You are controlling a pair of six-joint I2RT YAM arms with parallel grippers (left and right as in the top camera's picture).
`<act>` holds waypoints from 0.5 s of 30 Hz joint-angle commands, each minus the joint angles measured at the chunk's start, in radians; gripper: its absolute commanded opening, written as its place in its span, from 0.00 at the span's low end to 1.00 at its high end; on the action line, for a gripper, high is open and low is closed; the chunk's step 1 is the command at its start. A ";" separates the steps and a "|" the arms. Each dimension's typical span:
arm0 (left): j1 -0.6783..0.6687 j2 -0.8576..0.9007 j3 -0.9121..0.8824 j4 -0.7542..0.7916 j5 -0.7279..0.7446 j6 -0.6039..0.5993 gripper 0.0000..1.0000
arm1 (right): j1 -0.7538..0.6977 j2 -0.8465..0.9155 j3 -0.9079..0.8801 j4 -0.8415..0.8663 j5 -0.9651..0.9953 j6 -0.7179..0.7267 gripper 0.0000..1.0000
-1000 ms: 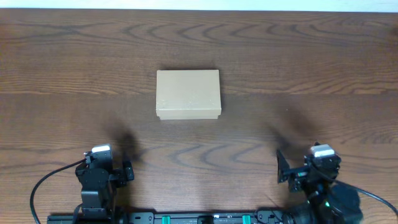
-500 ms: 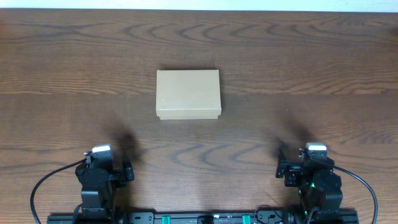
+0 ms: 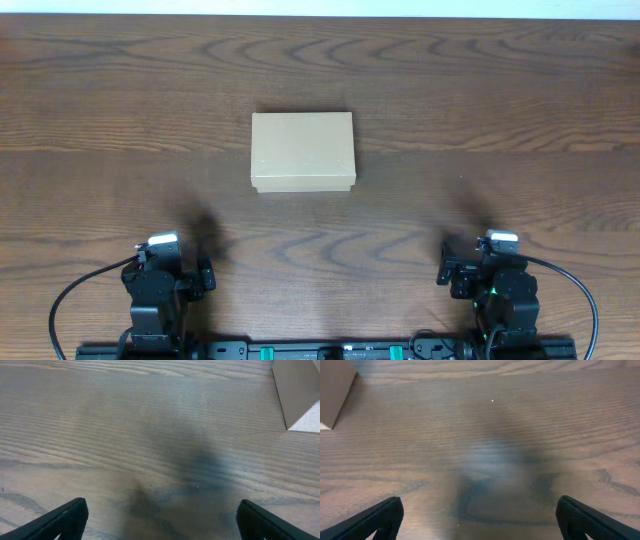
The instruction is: Pack container
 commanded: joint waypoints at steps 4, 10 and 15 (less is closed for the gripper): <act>0.006 -0.007 -0.010 -0.002 -0.014 0.006 0.95 | 0.058 -0.011 -0.013 0.003 -0.011 0.019 0.99; 0.006 -0.007 -0.010 -0.002 -0.014 0.006 0.95 | 0.058 -0.011 -0.013 0.003 -0.011 0.019 0.99; 0.006 -0.007 -0.010 -0.002 -0.014 0.006 0.95 | 0.058 -0.011 -0.013 0.003 -0.011 0.019 0.99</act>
